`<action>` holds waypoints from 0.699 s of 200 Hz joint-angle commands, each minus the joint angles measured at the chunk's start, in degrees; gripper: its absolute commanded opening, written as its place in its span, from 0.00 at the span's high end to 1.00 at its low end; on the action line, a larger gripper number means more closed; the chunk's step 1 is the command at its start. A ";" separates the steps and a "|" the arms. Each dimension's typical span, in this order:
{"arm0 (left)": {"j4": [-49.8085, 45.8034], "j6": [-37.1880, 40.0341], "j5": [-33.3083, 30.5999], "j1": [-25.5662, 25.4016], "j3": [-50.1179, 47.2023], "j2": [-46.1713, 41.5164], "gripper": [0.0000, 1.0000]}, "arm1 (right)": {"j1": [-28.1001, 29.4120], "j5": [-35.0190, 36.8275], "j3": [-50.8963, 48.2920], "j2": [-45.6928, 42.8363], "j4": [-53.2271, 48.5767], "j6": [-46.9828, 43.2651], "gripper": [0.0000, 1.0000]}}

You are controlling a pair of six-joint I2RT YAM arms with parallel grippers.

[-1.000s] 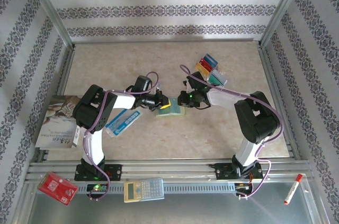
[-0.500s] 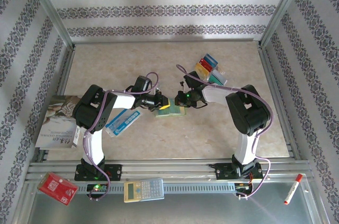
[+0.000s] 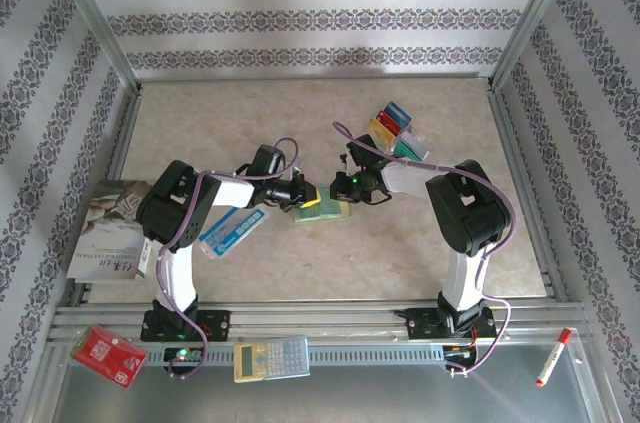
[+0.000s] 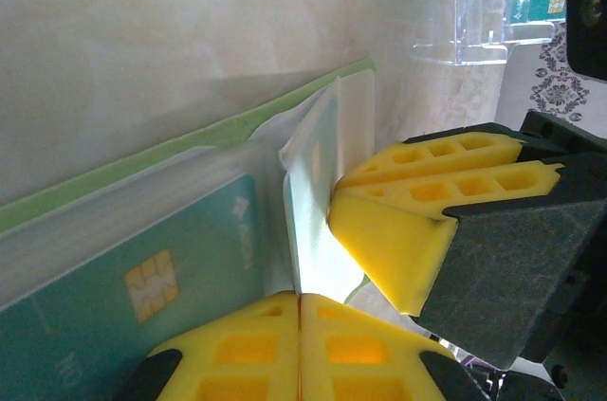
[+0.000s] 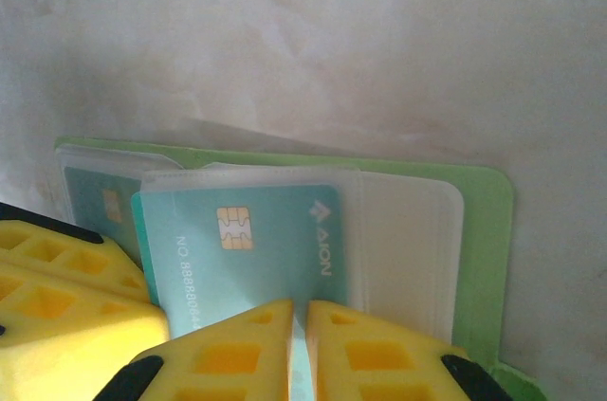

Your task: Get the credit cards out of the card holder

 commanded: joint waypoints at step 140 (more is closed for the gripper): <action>-1.28 5.72 3.46 1.68 -0.73 -4.09 0.94 | 0.09 4.74 -0.50 3.28 -4.63 0.69 0.84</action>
